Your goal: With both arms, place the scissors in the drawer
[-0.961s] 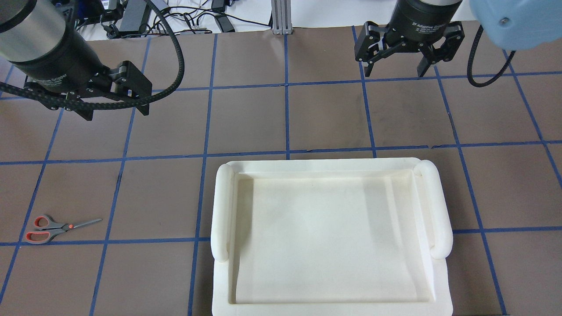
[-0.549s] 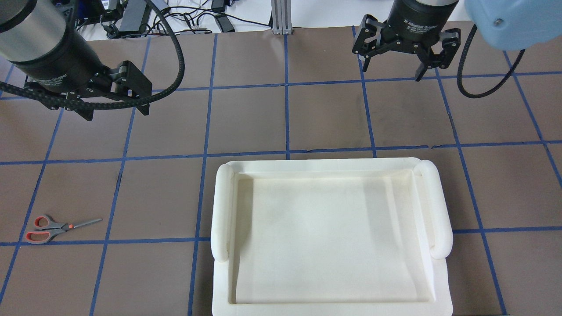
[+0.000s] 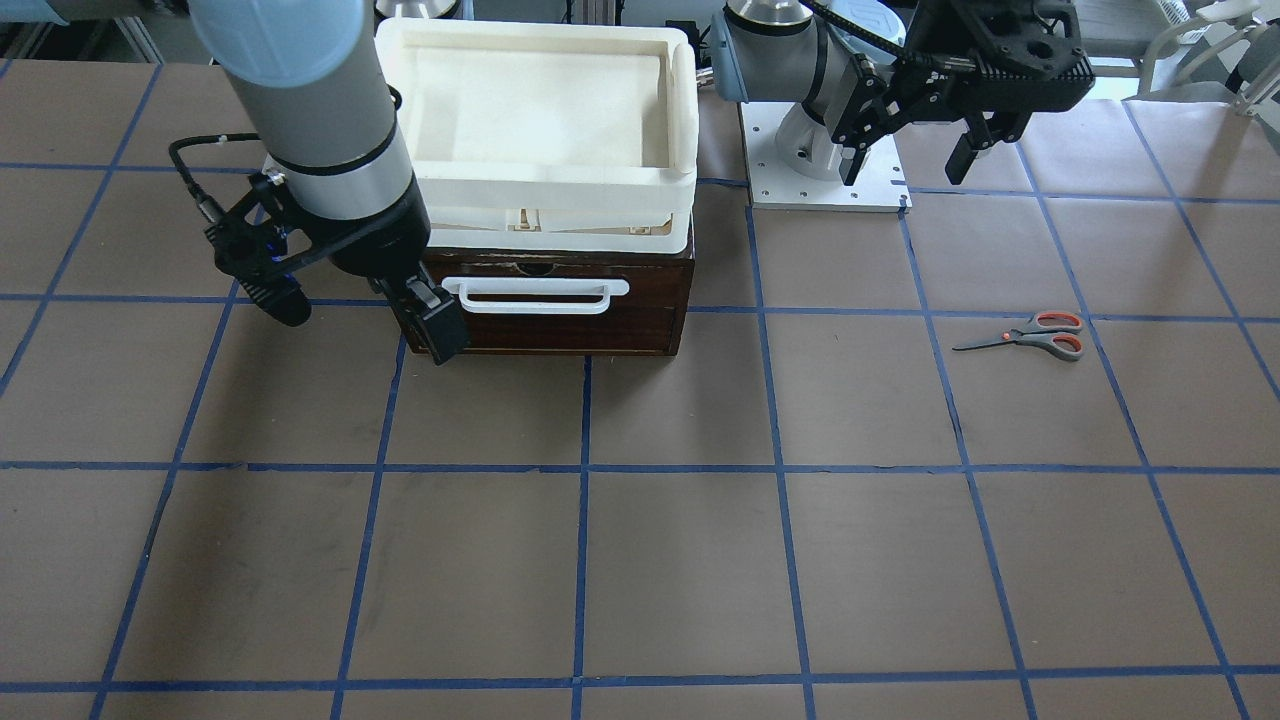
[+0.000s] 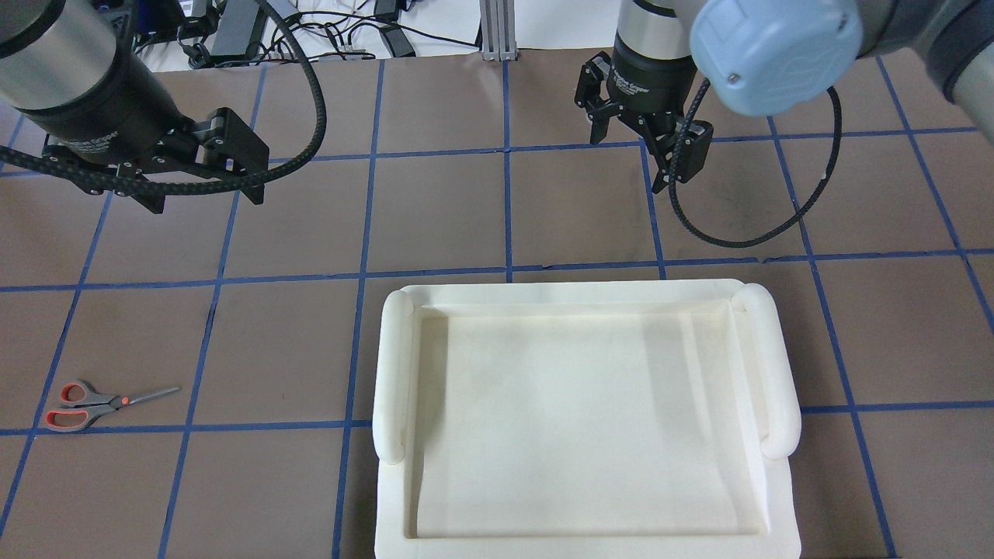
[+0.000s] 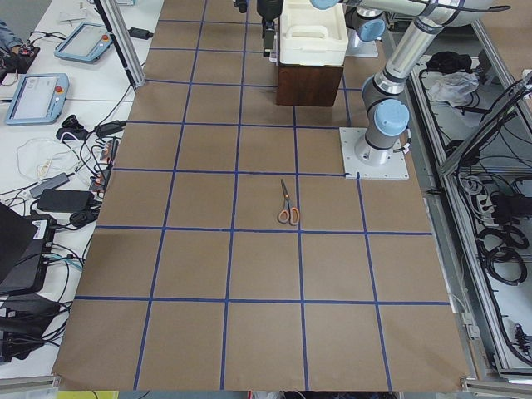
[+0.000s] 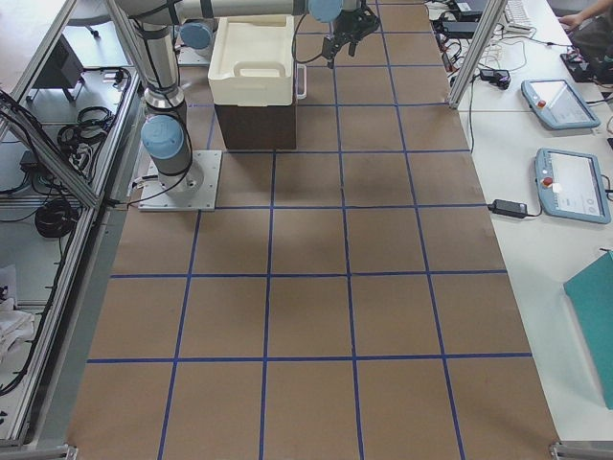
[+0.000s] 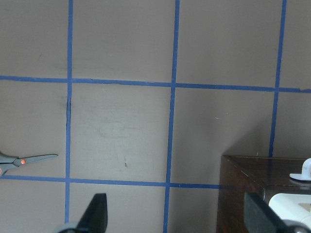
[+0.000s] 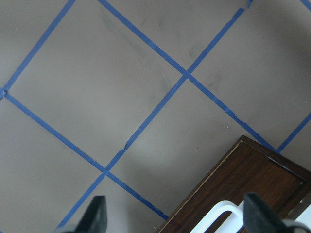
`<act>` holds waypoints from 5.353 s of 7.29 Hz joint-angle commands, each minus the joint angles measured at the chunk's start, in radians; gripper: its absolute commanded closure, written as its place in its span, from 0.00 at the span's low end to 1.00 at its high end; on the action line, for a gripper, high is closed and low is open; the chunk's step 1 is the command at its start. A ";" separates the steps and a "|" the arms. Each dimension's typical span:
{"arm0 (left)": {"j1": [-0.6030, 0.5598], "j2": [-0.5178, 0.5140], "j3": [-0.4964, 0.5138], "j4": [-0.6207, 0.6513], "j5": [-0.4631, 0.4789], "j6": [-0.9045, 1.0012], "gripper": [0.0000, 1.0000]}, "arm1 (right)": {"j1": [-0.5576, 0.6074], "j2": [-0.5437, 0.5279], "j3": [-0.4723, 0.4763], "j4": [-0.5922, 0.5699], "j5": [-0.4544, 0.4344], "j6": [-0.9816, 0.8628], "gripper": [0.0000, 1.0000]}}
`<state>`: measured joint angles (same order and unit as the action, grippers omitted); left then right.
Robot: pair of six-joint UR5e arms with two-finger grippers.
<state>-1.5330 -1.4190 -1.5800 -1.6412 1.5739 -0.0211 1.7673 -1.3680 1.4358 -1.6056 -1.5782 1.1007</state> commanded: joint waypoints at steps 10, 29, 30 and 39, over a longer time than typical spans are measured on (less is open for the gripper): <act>-0.004 0.003 -0.014 0.000 0.000 0.000 0.00 | 0.110 0.197 0.002 0.013 0.082 0.516 0.00; 0.756 -0.273 -0.679 0.800 0.129 2.071 0.02 | 0.118 0.230 0.054 0.113 0.118 0.555 0.00; 0.811 -0.294 -0.705 0.840 0.098 2.137 0.02 | 0.119 0.230 0.054 0.115 0.118 0.555 0.00; 0.849 -0.367 -0.718 0.965 0.057 2.304 0.48 | 0.129 0.242 0.077 0.041 0.115 0.535 0.00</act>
<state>-0.6821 -1.7858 -2.2979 -0.6769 1.6310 2.2818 1.8960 -1.1270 1.5119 -1.5179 -1.4632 1.6440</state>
